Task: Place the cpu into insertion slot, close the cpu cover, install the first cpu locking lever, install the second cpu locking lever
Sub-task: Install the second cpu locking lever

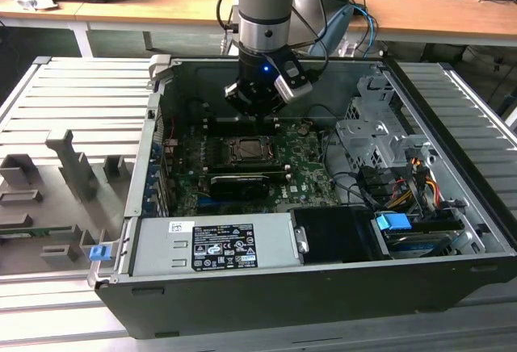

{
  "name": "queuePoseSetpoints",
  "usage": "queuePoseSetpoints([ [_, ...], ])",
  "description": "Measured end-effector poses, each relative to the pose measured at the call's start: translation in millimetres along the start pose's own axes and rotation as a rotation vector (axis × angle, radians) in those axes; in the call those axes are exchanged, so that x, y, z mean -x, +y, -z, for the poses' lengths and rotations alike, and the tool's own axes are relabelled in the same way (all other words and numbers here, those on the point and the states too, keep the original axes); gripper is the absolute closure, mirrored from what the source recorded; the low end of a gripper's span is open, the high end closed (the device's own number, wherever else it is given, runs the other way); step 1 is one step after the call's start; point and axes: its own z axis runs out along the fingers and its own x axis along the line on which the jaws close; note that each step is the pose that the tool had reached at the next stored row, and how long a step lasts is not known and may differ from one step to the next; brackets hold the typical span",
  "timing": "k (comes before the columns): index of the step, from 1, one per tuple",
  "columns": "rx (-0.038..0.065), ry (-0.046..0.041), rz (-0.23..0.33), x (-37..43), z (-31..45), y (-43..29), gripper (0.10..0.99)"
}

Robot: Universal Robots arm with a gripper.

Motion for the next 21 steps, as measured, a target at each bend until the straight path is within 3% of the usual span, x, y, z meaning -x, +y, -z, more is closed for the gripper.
queuePoseSetpoints([
  [3, 0.000, 0.0001, 0.000, 0.0, 0.2, -0.5, 0.980],
  [8, 0.000, 0.0000, 0.000, 0.4, 11.3, -0.6, 0.980],
  [21, 0.000, 0.0000, 0.000, 0.1, 11.5, -5.8, 0.980],
])
